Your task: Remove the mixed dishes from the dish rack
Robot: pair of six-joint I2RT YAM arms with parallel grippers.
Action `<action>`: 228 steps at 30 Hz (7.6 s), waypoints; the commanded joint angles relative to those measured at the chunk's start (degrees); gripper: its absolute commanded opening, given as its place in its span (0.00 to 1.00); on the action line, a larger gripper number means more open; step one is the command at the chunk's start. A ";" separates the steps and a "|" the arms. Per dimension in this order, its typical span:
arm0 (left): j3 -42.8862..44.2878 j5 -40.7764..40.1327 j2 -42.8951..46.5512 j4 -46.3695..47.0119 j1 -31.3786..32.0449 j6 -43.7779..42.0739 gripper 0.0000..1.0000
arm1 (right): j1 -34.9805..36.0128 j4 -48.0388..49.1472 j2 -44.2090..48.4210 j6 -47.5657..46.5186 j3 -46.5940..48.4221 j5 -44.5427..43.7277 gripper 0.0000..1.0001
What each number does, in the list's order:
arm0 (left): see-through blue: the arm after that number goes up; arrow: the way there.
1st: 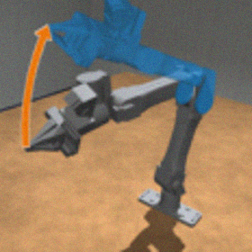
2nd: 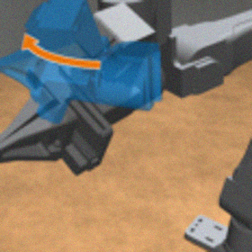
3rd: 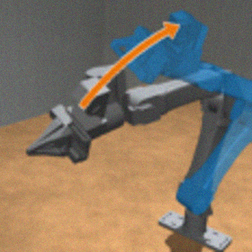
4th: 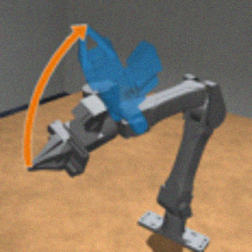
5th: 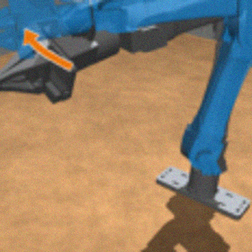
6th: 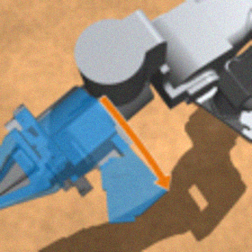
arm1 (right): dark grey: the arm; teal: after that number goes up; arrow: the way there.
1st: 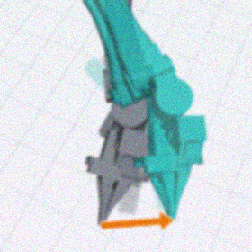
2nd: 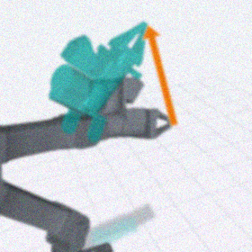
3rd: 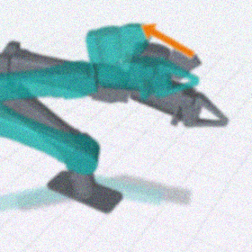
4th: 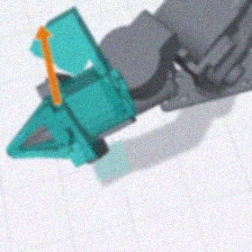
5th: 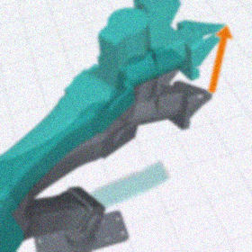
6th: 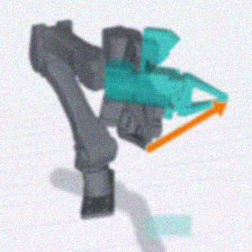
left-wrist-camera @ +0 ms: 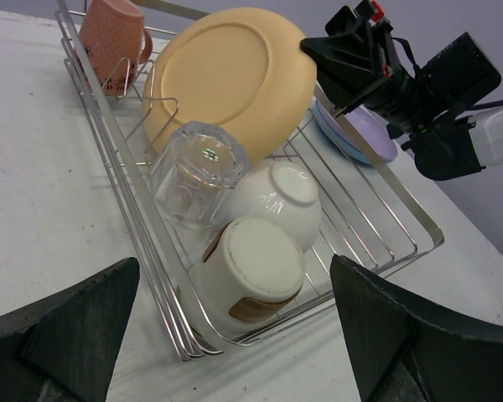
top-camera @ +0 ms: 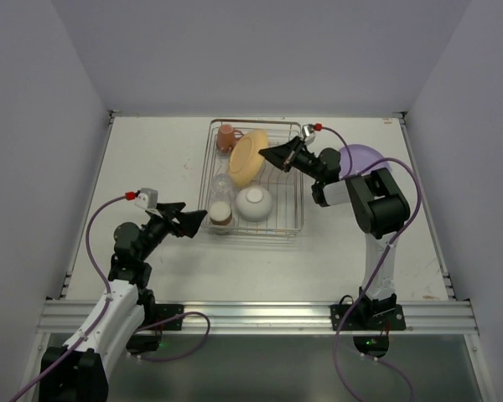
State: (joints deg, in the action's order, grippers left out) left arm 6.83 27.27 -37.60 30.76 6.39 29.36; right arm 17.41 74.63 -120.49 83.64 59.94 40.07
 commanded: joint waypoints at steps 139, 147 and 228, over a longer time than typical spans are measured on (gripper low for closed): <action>-0.50 0.24 -0.01 2.28 0.29 -1.33 1.00 | -3.70 -122.79 -8.80 -68.87 57.04 -75.67 0.03; -0.50 0.16 0.43 1.93 0.29 -1.50 1.00 | -3.61 -124.55 -10.47 -68.69 58.18 -75.50 0.06; 39.73 -29.99 -18.72 -38.75 18.39 -3.70 1.00 | -2.12 -94.23 37.69 -65.88 15.82 -33.48 0.99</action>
State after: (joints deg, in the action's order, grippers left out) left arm 40.03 3.20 -52.21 -0.21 23.42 27.27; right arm 15.05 -21.41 -84.47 18.46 75.70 5.32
